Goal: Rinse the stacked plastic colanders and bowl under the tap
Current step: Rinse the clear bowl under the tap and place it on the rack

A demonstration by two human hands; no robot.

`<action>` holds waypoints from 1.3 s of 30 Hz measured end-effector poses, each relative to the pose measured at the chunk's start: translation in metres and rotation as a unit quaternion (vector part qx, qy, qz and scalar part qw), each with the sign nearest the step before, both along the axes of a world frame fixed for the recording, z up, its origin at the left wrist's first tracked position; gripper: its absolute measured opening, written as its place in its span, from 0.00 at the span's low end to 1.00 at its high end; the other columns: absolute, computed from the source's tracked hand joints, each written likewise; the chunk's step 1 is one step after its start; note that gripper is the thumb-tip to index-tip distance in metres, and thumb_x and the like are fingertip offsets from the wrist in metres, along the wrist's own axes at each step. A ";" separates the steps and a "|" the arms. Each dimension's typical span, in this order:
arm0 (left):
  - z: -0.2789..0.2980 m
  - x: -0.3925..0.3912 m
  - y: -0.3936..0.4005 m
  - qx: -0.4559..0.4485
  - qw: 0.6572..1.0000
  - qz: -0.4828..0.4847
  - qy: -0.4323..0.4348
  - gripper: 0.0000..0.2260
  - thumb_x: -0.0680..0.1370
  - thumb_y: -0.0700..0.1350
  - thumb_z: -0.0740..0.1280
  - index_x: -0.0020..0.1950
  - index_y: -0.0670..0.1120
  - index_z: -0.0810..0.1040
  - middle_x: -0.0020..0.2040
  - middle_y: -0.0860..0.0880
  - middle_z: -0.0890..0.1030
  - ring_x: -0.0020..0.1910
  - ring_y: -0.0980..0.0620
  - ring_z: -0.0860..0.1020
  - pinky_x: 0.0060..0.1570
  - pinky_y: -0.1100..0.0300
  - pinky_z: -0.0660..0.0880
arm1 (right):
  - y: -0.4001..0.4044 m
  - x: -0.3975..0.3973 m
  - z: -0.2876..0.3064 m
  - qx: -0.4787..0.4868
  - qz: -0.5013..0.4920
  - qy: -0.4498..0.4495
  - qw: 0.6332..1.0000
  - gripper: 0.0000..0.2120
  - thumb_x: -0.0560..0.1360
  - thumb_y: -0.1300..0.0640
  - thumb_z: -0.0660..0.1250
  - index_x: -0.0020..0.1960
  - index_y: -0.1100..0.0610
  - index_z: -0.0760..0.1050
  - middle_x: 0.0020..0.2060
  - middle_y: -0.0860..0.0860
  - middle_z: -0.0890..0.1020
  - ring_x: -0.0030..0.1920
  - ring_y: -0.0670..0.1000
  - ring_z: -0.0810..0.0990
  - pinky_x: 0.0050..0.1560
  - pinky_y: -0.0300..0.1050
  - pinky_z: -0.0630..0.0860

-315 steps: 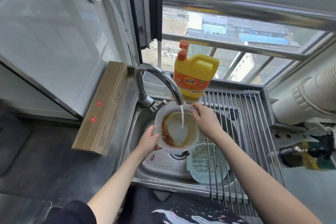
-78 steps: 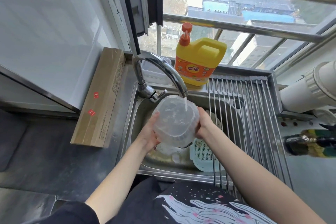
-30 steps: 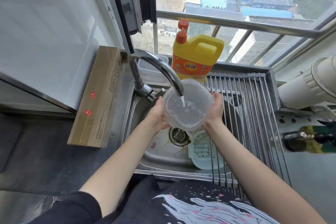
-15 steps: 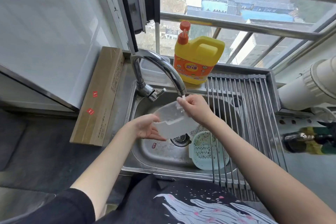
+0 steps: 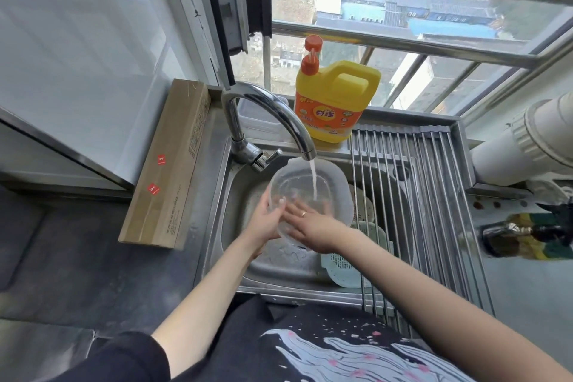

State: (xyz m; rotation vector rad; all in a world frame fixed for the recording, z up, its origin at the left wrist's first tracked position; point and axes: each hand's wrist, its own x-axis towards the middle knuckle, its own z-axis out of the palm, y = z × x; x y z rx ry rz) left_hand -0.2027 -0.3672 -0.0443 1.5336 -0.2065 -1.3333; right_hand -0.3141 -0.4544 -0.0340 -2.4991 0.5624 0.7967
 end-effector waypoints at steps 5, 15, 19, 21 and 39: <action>-0.003 -0.002 -0.002 0.023 0.999 0.000 0.039 0.15 0.83 0.42 0.56 0.69 0.51 0.65 0.59 0.46 0.77 0.45 0.52 0.80 0.31 0.59 0.81 | -0.020 0.002 0.002 -0.176 -0.106 0.021 0.978 0.32 0.81 0.45 0.50 0.78 0.52 0.39 0.78 0.54 0.47 0.77 0.55 0.41 0.75 0.56 0.36; -0.009 0.004 -0.011 0.025 0.999 -0.009 0.018 0.18 0.83 0.37 0.53 0.72 0.49 0.66 0.60 0.46 0.76 0.51 0.49 0.79 0.39 0.59 0.80 | -0.021 0.008 0.000 -0.198 0.027 0.027 0.979 0.35 0.80 0.41 0.51 0.77 0.48 0.35 0.77 0.48 0.43 0.77 0.53 0.42 0.73 0.62 0.34; -0.015 0.008 -0.009 0.060 0.992 -0.055 -0.091 0.17 0.82 0.36 0.55 0.70 0.43 0.69 0.67 0.42 0.74 0.63 0.46 0.74 0.57 0.57 0.73 | -0.010 0.009 -0.003 -0.073 0.113 0.033 0.990 0.35 0.79 0.45 0.56 0.78 0.52 0.40 0.78 0.51 0.44 0.77 0.51 0.42 0.75 0.54 0.38; -0.010 0.004 -0.010 0.072 0.988 -0.057 -0.122 0.17 0.81 0.36 0.56 0.69 0.44 0.70 0.67 0.44 0.74 0.63 0.46 0.74 0.61 0.55 0.72 | -0.027 0.004 -0.003 -0.128 0.093 0.013 0.987 0.36 0.78 0.41 0.56 0.78 0.49 0.41 0.78 0.48 0.45 0.77 0.51 0.46 0.76 0.55 0.42; -0.007 0.044 -0.016 0.184 0.938 -0.192 -0.223 0.19 0.81 0.50 0.58 0.56 0.34 0.76 0.39 0.44 0.75 0.36 0.47 0.75 0.54 0.42 0.74 | -0.005 0.033 -0.023 -0.269 0.121 0.194 0.936 0.29 0.81 0.40 0.45 0.78 0.50 0.43 0.77 0.43 0.48 0.77 0.43 0.45 0.74 0.48 0.43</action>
